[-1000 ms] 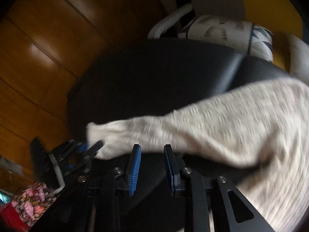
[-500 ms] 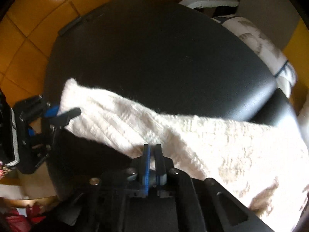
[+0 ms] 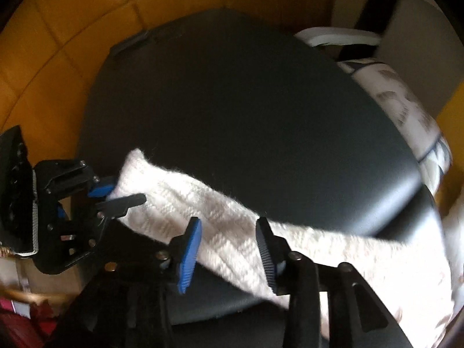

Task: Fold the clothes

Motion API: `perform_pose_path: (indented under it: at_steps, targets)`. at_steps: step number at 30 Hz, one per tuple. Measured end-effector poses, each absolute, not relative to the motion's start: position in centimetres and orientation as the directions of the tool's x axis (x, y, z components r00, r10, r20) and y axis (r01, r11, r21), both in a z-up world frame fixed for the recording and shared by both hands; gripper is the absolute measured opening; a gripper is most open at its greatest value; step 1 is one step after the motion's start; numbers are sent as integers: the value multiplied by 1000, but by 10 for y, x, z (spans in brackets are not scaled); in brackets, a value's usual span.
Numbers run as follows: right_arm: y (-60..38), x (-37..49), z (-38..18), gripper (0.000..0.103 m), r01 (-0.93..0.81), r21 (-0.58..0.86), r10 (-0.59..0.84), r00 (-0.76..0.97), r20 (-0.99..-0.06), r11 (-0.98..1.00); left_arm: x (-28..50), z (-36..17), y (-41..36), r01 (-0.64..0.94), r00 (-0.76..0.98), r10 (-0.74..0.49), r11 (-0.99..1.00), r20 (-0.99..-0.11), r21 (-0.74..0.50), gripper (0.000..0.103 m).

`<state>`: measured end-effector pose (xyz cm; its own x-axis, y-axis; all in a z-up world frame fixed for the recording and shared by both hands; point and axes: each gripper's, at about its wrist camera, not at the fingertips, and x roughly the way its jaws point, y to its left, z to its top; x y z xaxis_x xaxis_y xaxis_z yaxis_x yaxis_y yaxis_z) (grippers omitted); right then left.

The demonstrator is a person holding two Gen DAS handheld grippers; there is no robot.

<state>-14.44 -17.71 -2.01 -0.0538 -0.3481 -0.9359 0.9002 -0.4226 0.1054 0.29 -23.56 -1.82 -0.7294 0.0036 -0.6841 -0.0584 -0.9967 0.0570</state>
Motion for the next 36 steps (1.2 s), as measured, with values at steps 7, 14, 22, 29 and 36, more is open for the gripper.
perform_pose_path:
  at_steps: [7,14,22,29,36]
  targets:
    - [-188,-146,-36,43,941,8,-250,-81,-965,-338,11,-27,-229,-63,-730,10,-997,-683,53,13]
    - [-181,-175,-36,43,932,-15,-181,-86,-980,-362,14,-30,-226,-56,-733,2,-997,-681,57,13]
    - [-148,-170,-34,7,924,55,-280,-58,-958,-379,10,-29,-226,-26,-723,-33,-997,-690,75,13]
    - [-120,-174,13,5,878,-7,-438,-246,-865,-479,-41,15,-235,78,-797,-194,-972,-572,221,14]
    - [-102,-153,39,5,872,13,-611,-331,-719,-489,-73,17,-262,180,-828,-269,-958,-493,222,30]
